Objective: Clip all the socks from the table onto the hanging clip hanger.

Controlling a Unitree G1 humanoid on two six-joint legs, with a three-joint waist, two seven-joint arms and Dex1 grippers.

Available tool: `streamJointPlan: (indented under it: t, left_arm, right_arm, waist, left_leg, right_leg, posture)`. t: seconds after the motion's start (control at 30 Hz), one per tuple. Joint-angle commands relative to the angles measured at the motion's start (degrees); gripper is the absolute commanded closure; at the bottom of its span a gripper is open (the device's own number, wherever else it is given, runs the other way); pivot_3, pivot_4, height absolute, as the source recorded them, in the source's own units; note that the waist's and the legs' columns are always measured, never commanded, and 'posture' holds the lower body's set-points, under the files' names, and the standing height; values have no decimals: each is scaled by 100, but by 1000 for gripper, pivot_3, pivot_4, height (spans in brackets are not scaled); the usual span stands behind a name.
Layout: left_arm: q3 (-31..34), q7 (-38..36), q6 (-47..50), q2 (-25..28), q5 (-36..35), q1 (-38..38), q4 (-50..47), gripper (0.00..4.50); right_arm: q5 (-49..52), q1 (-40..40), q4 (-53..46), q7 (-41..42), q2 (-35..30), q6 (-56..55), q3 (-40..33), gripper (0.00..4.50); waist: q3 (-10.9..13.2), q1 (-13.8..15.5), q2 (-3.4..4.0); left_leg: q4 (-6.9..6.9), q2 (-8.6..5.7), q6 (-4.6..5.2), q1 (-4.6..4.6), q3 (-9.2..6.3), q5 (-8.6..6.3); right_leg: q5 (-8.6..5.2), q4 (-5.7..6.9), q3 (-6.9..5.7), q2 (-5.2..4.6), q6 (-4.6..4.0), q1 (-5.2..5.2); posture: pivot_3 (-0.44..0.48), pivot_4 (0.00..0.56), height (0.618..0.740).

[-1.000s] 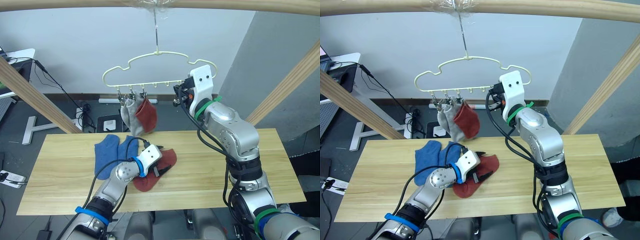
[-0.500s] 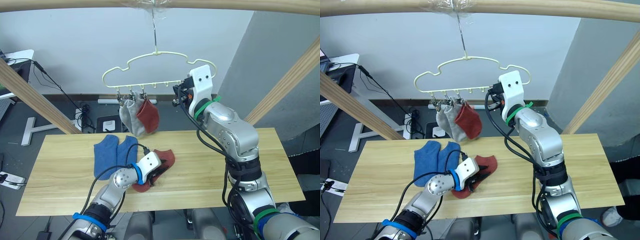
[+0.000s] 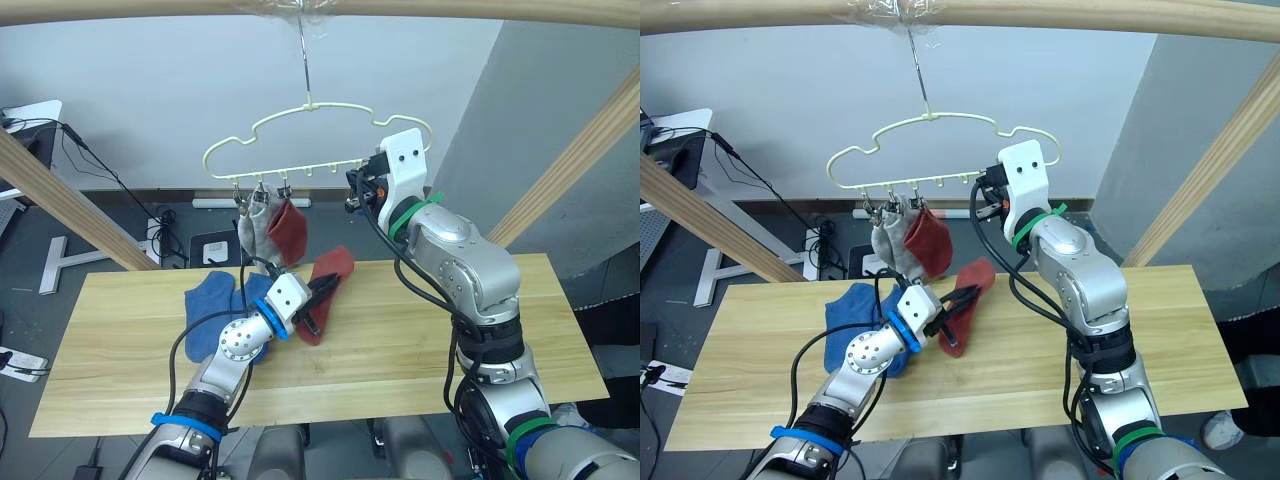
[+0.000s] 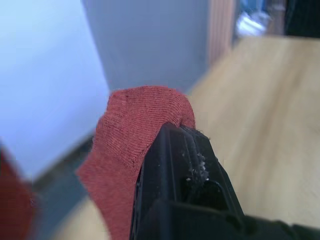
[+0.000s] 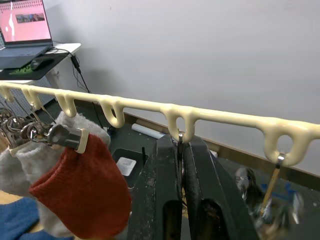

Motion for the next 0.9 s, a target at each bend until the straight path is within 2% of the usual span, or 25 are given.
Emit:
streamJointPlan:
  t: [0.03,0.2,0.47,0.9]
  left_arm:
    - [86,400,-547,-56,188,-105,-143,4487]
    - [37,558,-793,-78,273,-186,-115,4487]
    - [-73,417,-738,-163,203,-231,10,4487]
    - [-17,766,-1070,-157,428,-521,197,4487]
  right_arm:
    - [160,-6,-336,29,46,33,-100,4500]
    - [284,-22,-357,31,85,101,-159,4500]
    - [400,-53,-356,-4,155,162,-243,4500]
    - [437,-9,-339,0,129,197,-209,4500]
  waist:
    - [0,-1,0]
    - [0,-4,0]
    - [0,-4,0]
    - [0,-5,0]
  left_leg:
    - [0,0,0,0,1,0]
    - [-1,-1,0,-1,3,0]
    - [-1,-2,0,-1,2,0]
    - [-1,-2,0,-2,2,0]
  right_leg:
    - [0,0,0,0,0,0]
    - [0,-3,-1,0,1,-2]
    - [0,-1,-2,1,1,-2]
    - [0,-2,-2,1,1,-2]
  posture:
    - [-74,261,720]
    - [-71,260,720]
    - [-71,259,720]
    - [-71,253,720]
